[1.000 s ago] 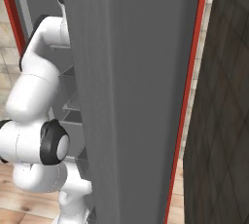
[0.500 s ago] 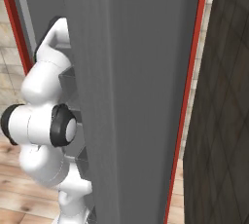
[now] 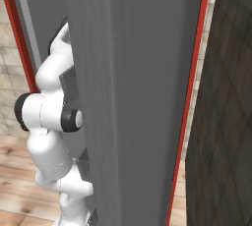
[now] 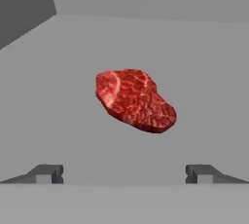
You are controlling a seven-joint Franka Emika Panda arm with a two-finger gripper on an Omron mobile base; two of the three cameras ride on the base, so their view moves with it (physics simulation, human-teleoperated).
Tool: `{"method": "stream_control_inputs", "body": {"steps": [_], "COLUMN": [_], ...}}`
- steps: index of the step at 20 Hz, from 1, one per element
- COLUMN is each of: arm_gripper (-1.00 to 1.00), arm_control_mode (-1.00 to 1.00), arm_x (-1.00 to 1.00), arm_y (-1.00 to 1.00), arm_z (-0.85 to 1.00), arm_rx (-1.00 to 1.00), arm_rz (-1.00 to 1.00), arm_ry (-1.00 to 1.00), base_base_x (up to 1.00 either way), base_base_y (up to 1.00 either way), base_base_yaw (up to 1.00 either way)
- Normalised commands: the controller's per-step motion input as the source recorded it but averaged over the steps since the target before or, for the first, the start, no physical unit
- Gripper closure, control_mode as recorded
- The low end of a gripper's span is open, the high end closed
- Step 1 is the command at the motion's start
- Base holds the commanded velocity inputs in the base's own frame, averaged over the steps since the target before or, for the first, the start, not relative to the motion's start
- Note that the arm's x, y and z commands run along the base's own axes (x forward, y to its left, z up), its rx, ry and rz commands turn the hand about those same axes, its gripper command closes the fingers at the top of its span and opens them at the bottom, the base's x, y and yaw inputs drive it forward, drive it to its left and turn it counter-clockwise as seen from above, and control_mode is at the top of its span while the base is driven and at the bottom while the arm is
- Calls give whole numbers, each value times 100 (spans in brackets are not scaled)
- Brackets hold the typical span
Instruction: Take the steak from the fridge and place it on the digital scale on the counter by the fridge. Wait a few seconds for a reading, then move it to the plate on the dining counter.
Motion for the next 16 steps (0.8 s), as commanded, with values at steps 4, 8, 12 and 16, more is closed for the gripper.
{"method": "stream_control_inputs", "body": {"steps": [4,8,12,16], "arm_gripper": [-100,-100,-100,-100], "arm_control_mode": [-100,-100,-100,-100], "arm_x": [47,50,46,44], "arm_y": [-7,-8,-11,-8], "arm_z": [-23,-22,-18,-16], "arm_rx": [0,0,0,0], "arm_rz": [4,5,5,5], "arm_ry": [0,0,0,0], "base_base_x": [0,0,0,0], "base_base_y": [0,0,0,0], "base_base_yaw": [0,0,0,0]}}
